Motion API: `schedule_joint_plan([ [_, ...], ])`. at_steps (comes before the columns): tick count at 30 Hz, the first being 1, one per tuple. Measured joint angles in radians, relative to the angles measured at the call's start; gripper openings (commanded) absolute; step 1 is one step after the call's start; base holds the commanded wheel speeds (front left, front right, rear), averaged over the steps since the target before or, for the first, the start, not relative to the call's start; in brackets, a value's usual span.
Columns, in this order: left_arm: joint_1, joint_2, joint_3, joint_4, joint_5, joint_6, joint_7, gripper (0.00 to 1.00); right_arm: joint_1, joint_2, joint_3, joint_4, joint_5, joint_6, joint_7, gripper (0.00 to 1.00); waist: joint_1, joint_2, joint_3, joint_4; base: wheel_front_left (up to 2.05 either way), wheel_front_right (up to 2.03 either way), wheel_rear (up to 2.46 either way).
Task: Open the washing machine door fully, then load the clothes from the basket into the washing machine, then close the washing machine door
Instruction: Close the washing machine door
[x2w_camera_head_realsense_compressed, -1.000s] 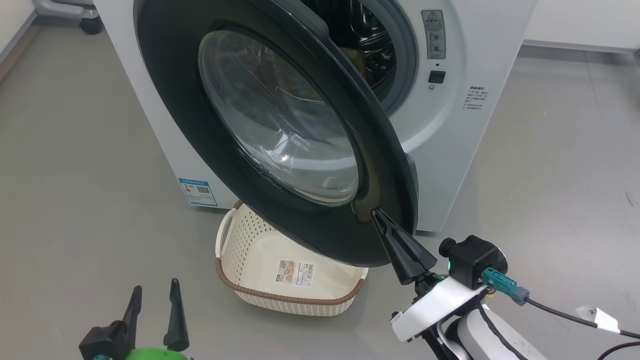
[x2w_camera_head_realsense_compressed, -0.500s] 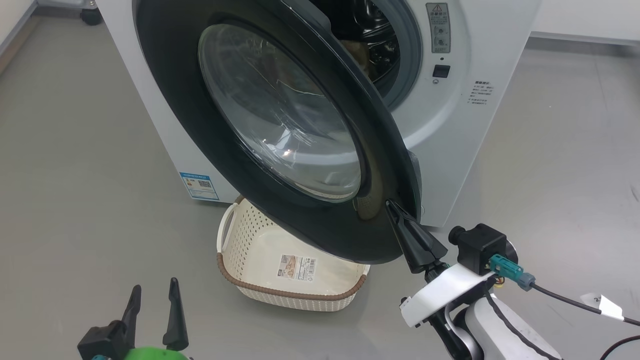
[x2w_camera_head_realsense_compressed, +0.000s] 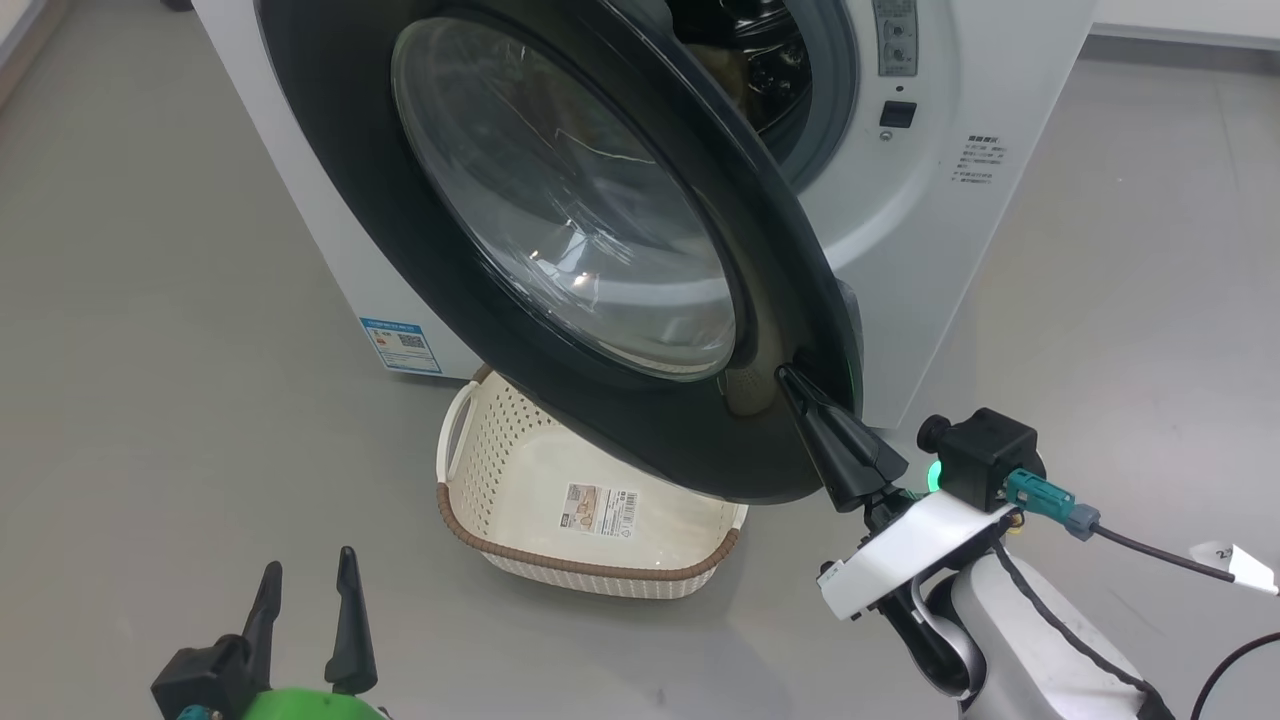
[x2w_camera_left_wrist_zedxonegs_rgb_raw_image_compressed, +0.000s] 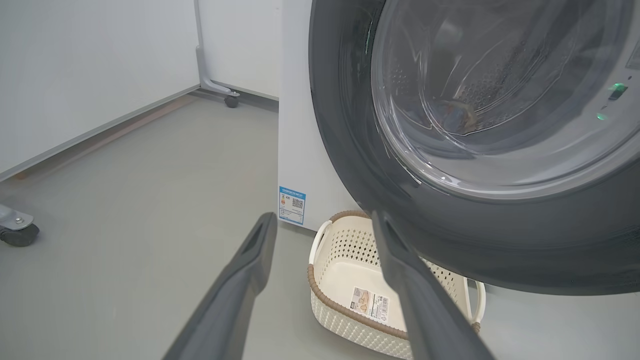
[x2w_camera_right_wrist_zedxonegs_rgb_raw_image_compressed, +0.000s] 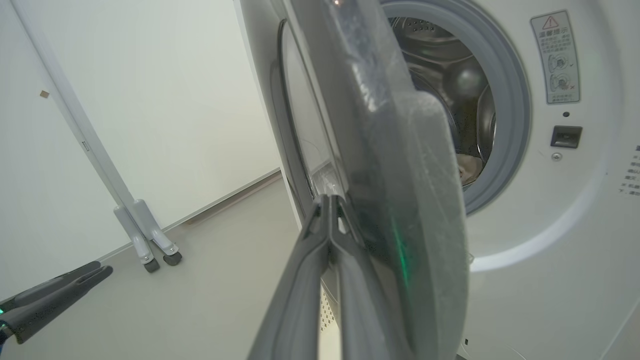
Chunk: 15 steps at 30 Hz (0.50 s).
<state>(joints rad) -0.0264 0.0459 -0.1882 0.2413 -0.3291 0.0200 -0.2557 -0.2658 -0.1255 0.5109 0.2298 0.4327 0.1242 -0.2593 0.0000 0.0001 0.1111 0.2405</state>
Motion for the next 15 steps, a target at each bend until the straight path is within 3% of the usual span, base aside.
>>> schedule_joint_plan([
  [15, -0.021, -0.005, -0.001, -0.012, 0.0, -0.009, 0.0, 1.0, -0.079, -0.022, -0.096, 0.006, -0.003, 0.003, 0.0, 0.0, 0.0, 0.0, 0.061, 0.011, 0.0, 0.0, 0.0],
])
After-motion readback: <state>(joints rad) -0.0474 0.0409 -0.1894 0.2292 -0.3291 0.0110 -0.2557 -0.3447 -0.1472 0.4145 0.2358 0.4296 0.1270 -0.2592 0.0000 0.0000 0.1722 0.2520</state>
